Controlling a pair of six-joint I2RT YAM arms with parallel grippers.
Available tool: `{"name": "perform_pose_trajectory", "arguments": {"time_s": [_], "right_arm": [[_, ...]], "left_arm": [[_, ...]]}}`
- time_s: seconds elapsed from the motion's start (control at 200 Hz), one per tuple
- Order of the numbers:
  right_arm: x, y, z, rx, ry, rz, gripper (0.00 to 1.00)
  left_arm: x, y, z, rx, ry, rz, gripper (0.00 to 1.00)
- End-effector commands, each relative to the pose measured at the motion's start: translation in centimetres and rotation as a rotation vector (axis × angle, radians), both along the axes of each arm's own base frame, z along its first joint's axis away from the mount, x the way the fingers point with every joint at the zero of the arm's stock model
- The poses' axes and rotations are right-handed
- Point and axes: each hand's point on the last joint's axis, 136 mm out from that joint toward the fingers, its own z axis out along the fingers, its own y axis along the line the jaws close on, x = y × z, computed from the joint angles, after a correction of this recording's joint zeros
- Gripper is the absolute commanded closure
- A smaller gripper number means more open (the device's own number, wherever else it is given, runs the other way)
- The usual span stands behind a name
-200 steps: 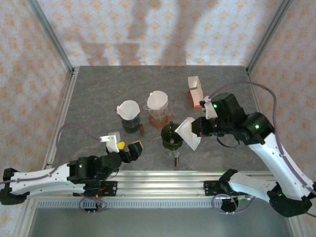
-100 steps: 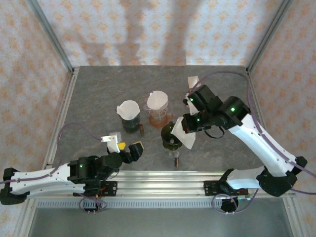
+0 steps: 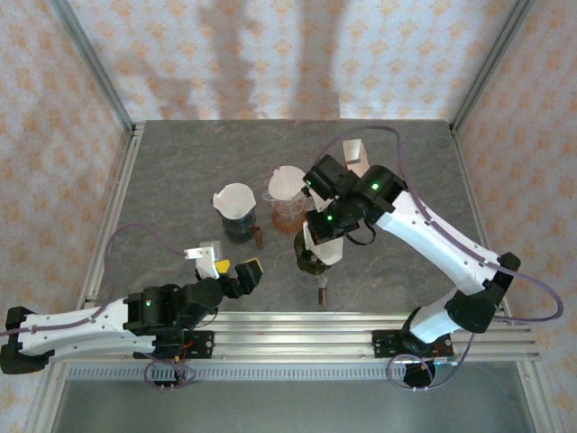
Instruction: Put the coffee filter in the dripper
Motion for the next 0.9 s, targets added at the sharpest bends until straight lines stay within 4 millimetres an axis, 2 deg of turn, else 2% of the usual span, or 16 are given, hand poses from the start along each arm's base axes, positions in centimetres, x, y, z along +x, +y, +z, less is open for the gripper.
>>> {"name": "perform_pose_trajectory", "arguments": {"time_s": [0.0, 0.355, 0.475, 0.676, 0.816, 0.896], "right_arm": [[0.2, 0.7, -0.7, -0.015, -0.01, 0.029, 1.0], [0.5, 1.4, -3.9, -0.021, 0.02, 0.017, 1.0], [0.3, 1.6, -4.3, -0.015, 0.028, 0.017, 0.93], [0.6, 1.2, -2.1, 0.045, -0.045, -0.001, 0.66], [0.4, 0.3, -0.5, 0.085, -0.1, -0.023, 0.58], [0.3, -0.4, 0.5, 0.113, -0.136, -0.049, 0.56]], "left_arm": [[0.3, 0.0, 0.8, -0.001, -0.02, 0.005, 0.0], [0.3, -0.5, 0.9, -0.006, -0.017, -0.004, 0.0], [0.3, -0.7, 1.0, -0.004, -0.016, -0.01, 0.0], [0.2, -1.2, 1.7, -0.006, -0.023, -0.031, 0.0], [0.2, -1.8, 2.9, 0.011, -0.038, -0.059, 0.02], [0.3, -2.2, 3.9, 0.036, -0.05, -0.083, 0.07]]}}
